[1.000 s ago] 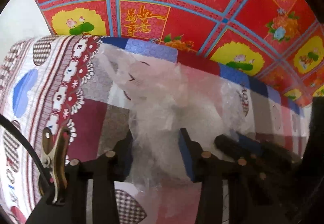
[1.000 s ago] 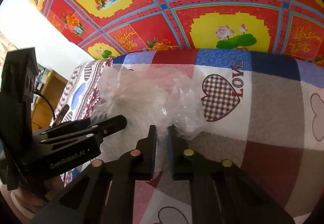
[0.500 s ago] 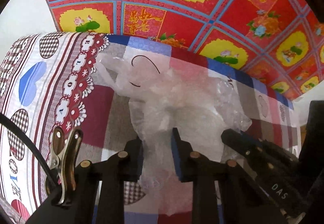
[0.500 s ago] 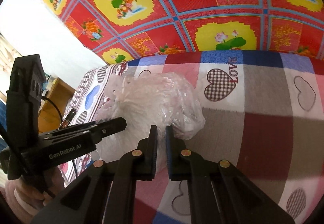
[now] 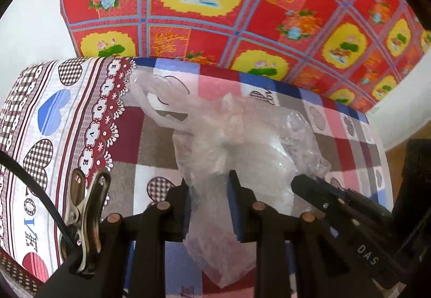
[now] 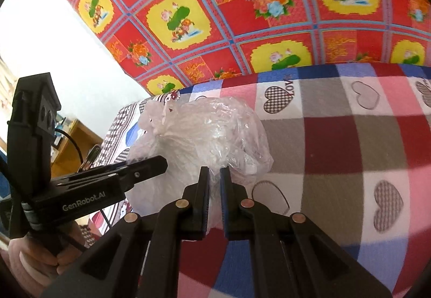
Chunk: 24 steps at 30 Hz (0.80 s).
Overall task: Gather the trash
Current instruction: 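Lower the left gripper onto the clear plastic bag and close it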
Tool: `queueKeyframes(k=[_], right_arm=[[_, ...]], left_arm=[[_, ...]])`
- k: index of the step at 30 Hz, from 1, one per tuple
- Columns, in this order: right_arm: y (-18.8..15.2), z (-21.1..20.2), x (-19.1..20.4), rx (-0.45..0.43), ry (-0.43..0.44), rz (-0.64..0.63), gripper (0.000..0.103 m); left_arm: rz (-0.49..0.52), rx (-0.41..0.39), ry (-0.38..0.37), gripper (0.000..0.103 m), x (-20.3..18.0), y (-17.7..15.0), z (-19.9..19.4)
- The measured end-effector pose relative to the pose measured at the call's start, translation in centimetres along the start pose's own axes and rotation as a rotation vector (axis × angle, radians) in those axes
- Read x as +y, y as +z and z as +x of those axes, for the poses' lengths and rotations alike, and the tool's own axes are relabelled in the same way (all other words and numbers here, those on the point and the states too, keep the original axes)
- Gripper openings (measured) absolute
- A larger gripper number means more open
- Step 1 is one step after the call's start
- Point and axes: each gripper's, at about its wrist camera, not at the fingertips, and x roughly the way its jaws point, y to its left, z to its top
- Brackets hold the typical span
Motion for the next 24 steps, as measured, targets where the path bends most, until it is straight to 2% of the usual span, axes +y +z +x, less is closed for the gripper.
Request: queueKeyframes(k=[24], right_arm=[[-5.9, -10.3, 0.2, -0.194, -0.131, 0.124, 0.009]], left_arm=[[0.22, -0.041, -0.119, 0.025, -6.1, -5.1, -6.2]])
